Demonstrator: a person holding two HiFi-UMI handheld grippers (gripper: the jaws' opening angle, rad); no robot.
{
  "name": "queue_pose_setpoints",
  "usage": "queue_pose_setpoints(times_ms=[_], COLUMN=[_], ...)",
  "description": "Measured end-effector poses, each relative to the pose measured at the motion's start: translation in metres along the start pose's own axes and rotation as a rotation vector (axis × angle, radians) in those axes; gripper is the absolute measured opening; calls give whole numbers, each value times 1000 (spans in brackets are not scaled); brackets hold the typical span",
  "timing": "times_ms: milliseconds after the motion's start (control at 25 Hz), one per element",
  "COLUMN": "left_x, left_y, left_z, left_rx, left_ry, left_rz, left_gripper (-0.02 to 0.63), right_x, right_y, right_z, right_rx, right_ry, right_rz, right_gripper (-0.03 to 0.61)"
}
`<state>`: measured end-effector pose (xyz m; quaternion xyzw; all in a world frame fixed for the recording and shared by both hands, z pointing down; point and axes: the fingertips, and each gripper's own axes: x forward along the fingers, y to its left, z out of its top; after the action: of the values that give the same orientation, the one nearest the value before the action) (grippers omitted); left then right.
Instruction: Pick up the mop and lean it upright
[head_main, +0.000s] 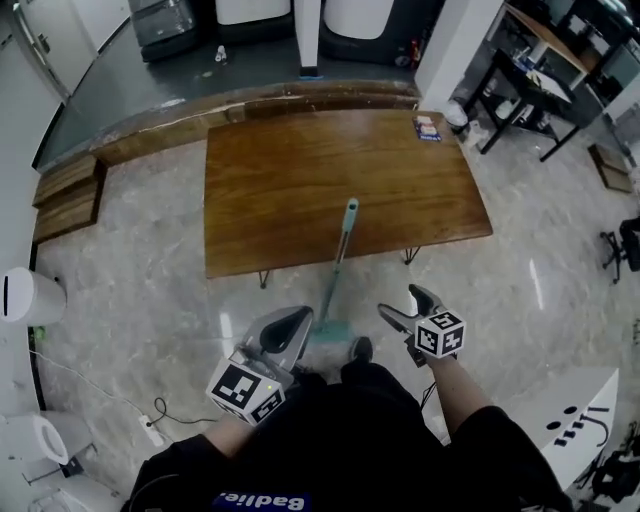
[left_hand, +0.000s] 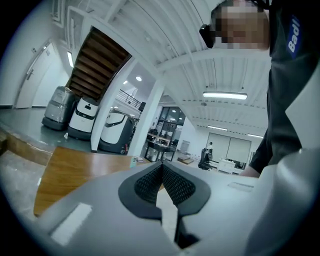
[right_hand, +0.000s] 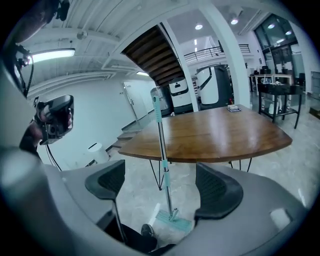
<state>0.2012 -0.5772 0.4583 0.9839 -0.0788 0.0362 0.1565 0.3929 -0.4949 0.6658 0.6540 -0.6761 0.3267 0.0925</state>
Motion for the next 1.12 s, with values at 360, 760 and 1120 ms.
queue_pose_setpoints(times_ms=[360,760,1120], left_x=[19,23,11], left_y=[-51,-113,-169], left_z=[-2,-17,-55], left_rx=[27,96,68], left_ry=[9,20,63], left_rz=[-72,58,179], left_gripper=[18,18,18], right_x=[-70,-92,-141], right_y=[6,13,57], right_z=[-35,-26,-43], right_rx=[71,16,-95], right_ry=[-43,-118,-125], right_rz=[-31,105,302], right_gripper=[446,419,242])
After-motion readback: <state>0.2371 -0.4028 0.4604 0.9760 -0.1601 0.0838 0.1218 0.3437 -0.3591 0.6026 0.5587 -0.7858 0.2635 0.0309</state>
